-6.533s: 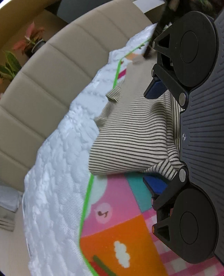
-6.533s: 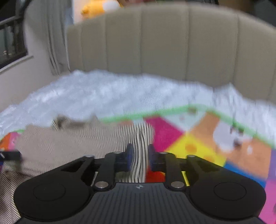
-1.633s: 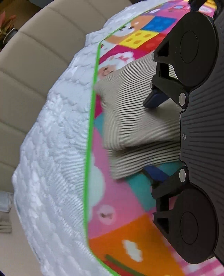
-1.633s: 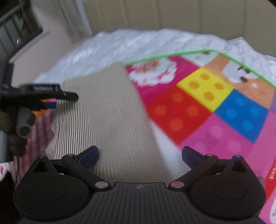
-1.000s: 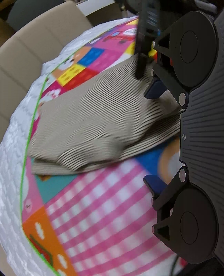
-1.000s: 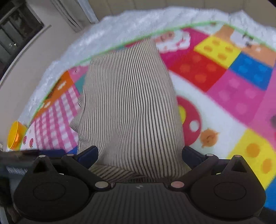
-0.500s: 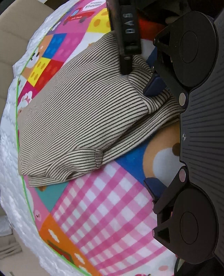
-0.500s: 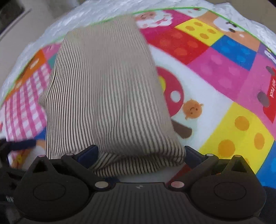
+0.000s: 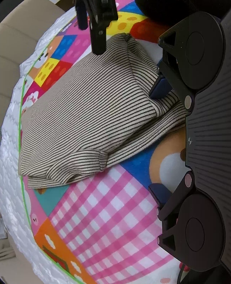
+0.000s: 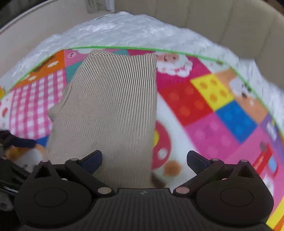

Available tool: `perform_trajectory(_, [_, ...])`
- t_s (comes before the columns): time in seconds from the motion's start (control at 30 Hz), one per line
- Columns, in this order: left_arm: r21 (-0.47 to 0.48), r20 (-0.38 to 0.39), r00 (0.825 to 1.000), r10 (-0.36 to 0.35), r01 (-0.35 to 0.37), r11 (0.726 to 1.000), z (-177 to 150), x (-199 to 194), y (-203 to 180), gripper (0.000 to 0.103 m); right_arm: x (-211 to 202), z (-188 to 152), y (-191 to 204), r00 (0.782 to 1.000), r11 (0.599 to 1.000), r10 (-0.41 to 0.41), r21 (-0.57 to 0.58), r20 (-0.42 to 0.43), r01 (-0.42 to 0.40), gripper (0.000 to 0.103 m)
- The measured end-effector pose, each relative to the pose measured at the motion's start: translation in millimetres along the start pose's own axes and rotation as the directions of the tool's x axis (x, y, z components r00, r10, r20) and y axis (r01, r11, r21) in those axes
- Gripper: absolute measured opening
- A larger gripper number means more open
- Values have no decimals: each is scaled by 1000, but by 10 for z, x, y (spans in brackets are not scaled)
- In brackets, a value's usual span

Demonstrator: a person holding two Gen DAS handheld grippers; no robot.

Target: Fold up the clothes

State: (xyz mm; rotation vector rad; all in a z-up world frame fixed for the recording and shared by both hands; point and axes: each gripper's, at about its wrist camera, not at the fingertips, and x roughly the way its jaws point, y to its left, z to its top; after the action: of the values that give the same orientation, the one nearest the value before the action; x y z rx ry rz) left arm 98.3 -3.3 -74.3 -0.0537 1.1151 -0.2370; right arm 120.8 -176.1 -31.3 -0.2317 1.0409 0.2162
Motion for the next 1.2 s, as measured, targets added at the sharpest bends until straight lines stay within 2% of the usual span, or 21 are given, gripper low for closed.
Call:
perform_trajectory(0.03, [-10, 5, 1000, -10, 10, 1000, 3, -14, 16, 103, 63, -3, 14, 1000, 999, -12, -48, -2, 12, 94])
perform_trajectory(0.17, [-68, 27, 997, -76, 78, 995, 22, -68, 123, 103, 278, -58, 123, 999, 968, -51, -247, 0, 49, 93])
perform_trajectory(0.2, [-84, 28, 995, -92, 94, 992, 33, -63, 146, 103, 304, -29, 136, 998, 965, -56, -256, -2, 53, 93])
perform_trajectory(0.3, [-131, 31, 990, -139, 142, 981, 66, -46, 212, 103, 342, -12, 161, 997, 951, -74, -299, 6, 72, 103])
perform_trajectory(0.5, [-185, 32, 976, -214, 216, 959, 119, 3, 302, 103, 282, -12, 212, 996, 929, -79, -359, 40, 88, 103])
perform_trajectory(0.57, [-243, 40, 964, -263, 264, 933, 136, 11, 404, 103, 147, -13, 270, 995, 913, -53, -400, 83, 82, 103])
perform_trajectory(0.67, [-362, 61, 939, -339, 338, 869, 144, 32, 616, 103, -72, -66, 398, 992, 891, 79, -452, 103, -24, 102])
perform_trajectory(0.73, [-425, 76, 923, -378, 373, 825, 149, 52, 729, 103, -47, -192, 592, 992, 840, 97, -541, 83, -37, 100])
perform_trajectory(0.77, [-432, 76, 921, -381, 375, 820, 150, 61, 735, 103, -34, -256, 689, 992, 812, 105, -583, 73, -44, 98])
perform_trajectory(0.83, [-428, 77, 923, -378, 373, 823, 151, 62, 713, 103, -9, -382, 884, 991, 748, 121, -662, 50, -57, 96])
perform_trajectory(0.93, [-382, 93, 937, -338, 347, 857, 157, -24, 652, 103, 39, -564, 1156, 991, 646, 129, -760, 25, -65, 91])
perform_trajectory(1.0, [-330, 96, 953, -286, 302, 895, 177, -125, 596, 103, 101, -622, 1233, 994, 625, 100, -781, 47, -26, 91])
perform_trajectory(1.03, [-293, 103, 957, -271, 290, 911, 185, -186, 569, 103, 90, -570, 1207, 993, 652, 105, -758, 46, -34, 89])
perform_trajectory(1.07, [-251, 111, 959, -261, 281, 926, 193, -252, 534, 103, 77, -477, 1137, 993, 706, 112, -706, 41, -50, 76])
perform_trajectory(1.1, [-211, 113, 958, -263, 282, 936, 200, -302, 499, 103, 72, -364, 1030, 992, 771, 122, -632, 30, -76, 72])
perform_trajectory(1.13, [-172, 111, 956, -272, 288, 942, 206, -344, 462, 103, 80, -260, 901, 989, 828, 146, -549, 9, -117, 72])
perform_trajectory(1.2, [-117, 83, 948, -308, 317, 941, 190, -373, 424, 103, 121, -92, 633, 977, 904, 212, -372, -33, -209, 72])
